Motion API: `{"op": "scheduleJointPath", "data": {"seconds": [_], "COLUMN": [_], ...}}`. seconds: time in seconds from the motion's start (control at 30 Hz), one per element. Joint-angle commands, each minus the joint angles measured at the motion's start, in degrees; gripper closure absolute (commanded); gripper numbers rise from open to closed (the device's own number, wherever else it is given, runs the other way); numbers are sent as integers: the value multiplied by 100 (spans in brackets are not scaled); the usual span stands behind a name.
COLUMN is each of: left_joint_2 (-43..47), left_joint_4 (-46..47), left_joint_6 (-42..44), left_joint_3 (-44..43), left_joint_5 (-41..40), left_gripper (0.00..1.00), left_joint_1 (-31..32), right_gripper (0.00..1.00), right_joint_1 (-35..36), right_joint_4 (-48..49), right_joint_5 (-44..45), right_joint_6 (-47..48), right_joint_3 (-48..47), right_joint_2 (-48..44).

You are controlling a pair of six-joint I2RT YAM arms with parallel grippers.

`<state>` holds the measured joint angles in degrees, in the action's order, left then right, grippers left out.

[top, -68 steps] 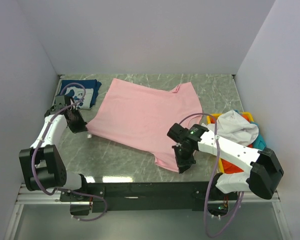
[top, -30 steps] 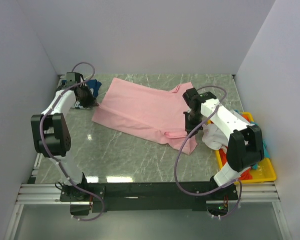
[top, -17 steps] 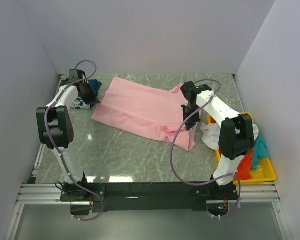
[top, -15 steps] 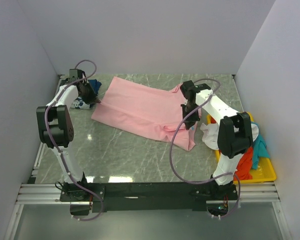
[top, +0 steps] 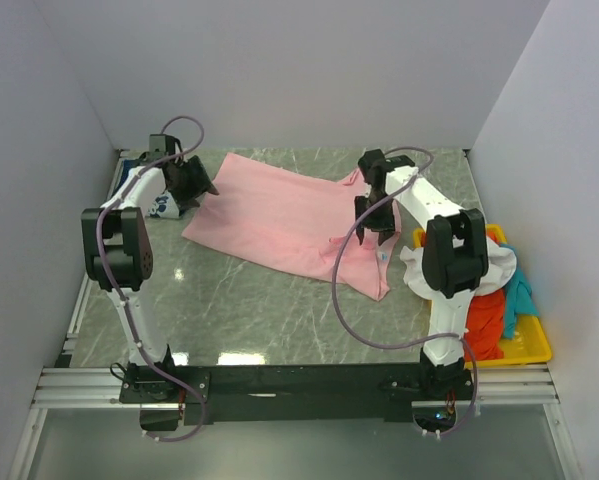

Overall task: Fold and stack the t-shirts
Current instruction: Fold the tshirt

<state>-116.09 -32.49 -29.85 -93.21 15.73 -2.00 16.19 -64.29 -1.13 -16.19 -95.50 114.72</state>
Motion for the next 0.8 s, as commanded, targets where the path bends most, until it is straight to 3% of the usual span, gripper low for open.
{"op": "scheduleJointPath", "data": {"seconds": [0.0, 0.37, 0.77], "left_joint_2": [350, 649, 456], "left_joint_4": [173, 357, 357], "left_joint_6": [14, -4, 154], "left_joint_3": [83, 1330, 1490], "left_joint_5": [220, 203, 10], "left_gripper": [29, 29, 28], "left_joint_1": [313, 349, 341], "right_gripper": [41, 45, 53], "right_joint_1": [-63, -54, -63], "right_joint_4": [-13, 1111, 1727], "right_joint_5": [-54, -845, -969], "right_joint_6": [-86, -526, -552], "right_joint_3": [-180, 3043, 3732], "right_joint_2": [-300, -2198, -1945]}}
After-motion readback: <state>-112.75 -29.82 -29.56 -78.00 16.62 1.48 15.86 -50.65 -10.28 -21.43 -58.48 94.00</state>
